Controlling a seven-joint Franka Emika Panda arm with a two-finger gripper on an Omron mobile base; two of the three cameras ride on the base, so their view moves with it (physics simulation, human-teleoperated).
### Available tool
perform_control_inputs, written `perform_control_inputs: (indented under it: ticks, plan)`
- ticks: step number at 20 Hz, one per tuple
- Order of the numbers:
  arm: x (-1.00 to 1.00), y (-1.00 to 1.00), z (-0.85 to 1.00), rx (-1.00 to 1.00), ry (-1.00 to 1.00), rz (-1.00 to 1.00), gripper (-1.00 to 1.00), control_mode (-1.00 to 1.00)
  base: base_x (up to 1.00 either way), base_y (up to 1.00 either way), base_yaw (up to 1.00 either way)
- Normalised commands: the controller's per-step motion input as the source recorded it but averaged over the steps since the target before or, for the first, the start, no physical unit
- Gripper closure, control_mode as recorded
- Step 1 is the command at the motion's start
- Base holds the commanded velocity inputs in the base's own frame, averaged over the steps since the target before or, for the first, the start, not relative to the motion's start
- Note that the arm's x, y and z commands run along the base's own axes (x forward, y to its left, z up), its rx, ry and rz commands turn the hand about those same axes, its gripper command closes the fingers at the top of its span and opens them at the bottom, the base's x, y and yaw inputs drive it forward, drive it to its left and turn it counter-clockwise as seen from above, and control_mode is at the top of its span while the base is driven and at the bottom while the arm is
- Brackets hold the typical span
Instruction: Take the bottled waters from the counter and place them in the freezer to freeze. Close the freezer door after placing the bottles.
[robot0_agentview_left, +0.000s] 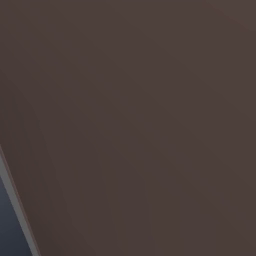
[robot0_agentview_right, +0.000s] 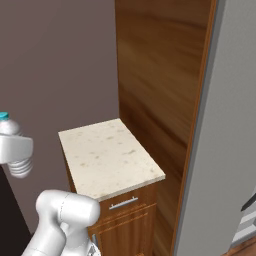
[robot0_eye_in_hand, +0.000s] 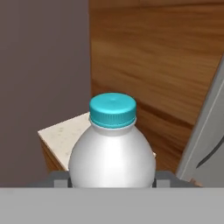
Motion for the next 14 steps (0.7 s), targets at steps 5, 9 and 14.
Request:
perform_control_inputs:
  ticks: [5,9,14]
  plan:
    - [-0.05,-0.01,0.0,0.0,-0.02,-0.01,1.0,1.0,-0.38,-0.23,-0.11]
    - [0.0,0.0,0.0,0.0,0.0,0.0,1.0,1.0,-0.54,-0.71,-0.15]
    - [0.0,0.0,0.0,0.0,0.0,0.0,1.0,1.0,-0.07,-1.0,-0.02]
